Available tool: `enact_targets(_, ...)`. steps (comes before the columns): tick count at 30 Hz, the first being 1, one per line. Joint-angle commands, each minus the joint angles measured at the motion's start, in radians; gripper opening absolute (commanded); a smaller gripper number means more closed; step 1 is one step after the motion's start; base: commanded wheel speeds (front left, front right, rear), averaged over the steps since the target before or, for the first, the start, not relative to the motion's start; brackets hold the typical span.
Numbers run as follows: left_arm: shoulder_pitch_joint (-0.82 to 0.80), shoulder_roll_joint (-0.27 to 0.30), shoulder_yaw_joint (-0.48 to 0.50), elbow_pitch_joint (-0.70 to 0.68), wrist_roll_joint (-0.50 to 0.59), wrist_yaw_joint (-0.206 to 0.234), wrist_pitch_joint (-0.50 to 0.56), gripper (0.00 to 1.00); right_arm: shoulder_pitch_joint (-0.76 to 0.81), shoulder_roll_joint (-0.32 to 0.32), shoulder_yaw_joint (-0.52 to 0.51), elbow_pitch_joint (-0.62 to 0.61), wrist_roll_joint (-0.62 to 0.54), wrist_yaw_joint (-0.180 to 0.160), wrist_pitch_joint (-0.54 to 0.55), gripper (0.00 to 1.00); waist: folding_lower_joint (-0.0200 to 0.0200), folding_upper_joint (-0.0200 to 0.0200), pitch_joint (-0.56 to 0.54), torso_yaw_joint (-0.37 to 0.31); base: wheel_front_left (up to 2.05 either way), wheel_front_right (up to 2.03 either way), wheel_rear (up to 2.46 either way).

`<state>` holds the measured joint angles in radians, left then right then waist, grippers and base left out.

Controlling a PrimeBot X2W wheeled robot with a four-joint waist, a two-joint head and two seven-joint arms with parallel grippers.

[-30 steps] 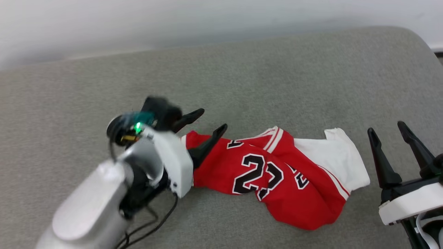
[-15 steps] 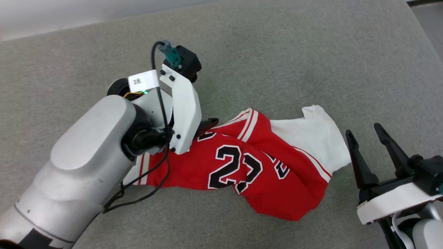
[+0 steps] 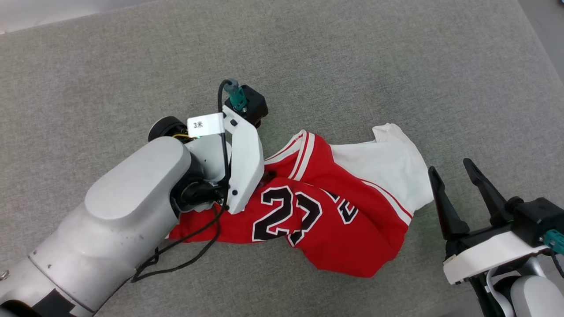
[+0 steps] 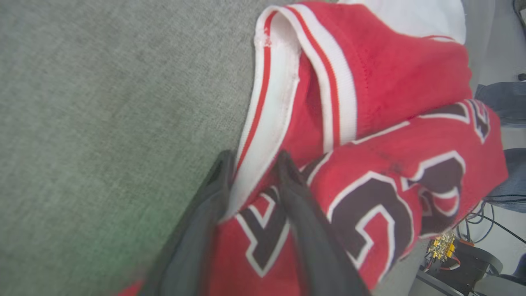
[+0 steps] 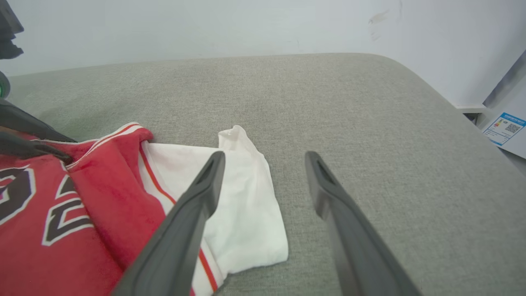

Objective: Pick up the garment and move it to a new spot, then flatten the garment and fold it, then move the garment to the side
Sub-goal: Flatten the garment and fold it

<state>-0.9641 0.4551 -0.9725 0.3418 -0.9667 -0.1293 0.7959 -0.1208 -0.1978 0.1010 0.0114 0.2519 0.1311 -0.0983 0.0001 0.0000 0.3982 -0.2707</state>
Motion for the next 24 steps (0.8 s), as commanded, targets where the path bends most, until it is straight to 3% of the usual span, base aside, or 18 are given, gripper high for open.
enact_targets(1, 0.007, 0.003, -0.007, 0.005, -0.005, -0.001, -0.007, 0.00, -0.013, 0.005, -0.001, 0.003, -0.009, -0.001, -0.008, 1.00, -0.0001, 0.0000, -0.001, 0.001, 0.00, 0.00, 0.00)
enact_targets(16, -0.010, 0.077, 0.087, -0.052, -0.007, 0.000, -0.419, 0.00, 0.023, -0.023, -0.022, 0.008, -0.019, -0.001, 0.021, 1.00, -0.0001, 0.0000, -0.111, 0.067, 0.00, 0.00, 0.00)
enact_targets(24, -0.074, 0.100, 0.154, -0.119, 0.149, 0.079, -0.660, 0.00, 0.017, -0.030, -0.007, -0.010, -0.022, -0.001, 0.036, 1.00, -0.0001, 0.0000, -0.123, 0.078, 0.00, 0.00, 0.00)
